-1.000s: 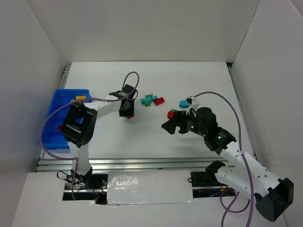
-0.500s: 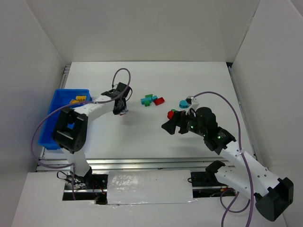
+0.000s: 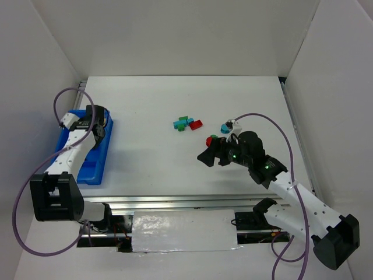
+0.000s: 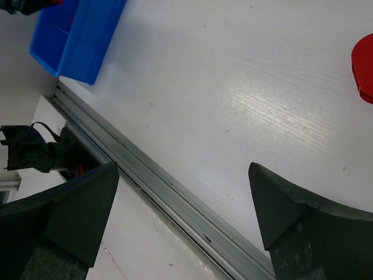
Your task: Sort the legos into containers by color
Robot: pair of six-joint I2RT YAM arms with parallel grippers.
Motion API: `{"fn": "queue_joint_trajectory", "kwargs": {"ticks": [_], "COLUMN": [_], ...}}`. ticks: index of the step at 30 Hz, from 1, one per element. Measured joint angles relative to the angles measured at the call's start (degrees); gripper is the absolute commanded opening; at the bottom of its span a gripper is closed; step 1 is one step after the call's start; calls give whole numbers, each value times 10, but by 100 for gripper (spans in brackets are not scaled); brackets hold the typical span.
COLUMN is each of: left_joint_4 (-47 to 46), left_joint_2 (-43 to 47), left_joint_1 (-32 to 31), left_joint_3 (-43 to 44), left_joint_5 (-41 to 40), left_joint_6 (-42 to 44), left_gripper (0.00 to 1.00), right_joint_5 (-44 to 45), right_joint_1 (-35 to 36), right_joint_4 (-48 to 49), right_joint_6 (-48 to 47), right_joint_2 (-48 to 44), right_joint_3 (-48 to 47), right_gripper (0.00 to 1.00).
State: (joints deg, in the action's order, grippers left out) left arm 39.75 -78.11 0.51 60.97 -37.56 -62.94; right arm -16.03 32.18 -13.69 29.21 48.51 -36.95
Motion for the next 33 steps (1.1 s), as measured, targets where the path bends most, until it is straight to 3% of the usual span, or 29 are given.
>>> {"fn": "queue_joint_trajectory", "kwargs": {"ticks": [7, 11, 12, 14, 17, 26, 33], "left_joint_4": [17, 0, -7, -17, -26, -64, -111], "left_joint_2": [-7, -25, -26, -25, -25, 10, 119], "left_joint_1": [108, 154, 160, 162, 162, 153, -10], "left_joint_3": [-40, -42, -45, -52, -62, -63, -36], "left_joint_5": [16, 34, 38, 45, 55, 109, 148], "left_joint_6": [-34, -30, -30, -28, -31, 16, 109], "left_gripper": [25, 60, 77, 93, 99, 100, 99], "right_joint_5": [-17, -23, -23, -24, -26, -14, 83], "right_joint_1": [0, 0, 0, 0, 0, 0, -2], "right_joint_4": [9, 9, 8, 8, 8, 20, -22], "right_joint_6": [12, 11, 10, 9, 9, 9, -8], "right_joint_2": [1, 13, 17, 24, 25, 64, 251], "right_joint_3": [15, 16, 16, 16, 16, 16, -101], "right_gripper": [100, 100, 100, 100, 100, 100, 100]}}
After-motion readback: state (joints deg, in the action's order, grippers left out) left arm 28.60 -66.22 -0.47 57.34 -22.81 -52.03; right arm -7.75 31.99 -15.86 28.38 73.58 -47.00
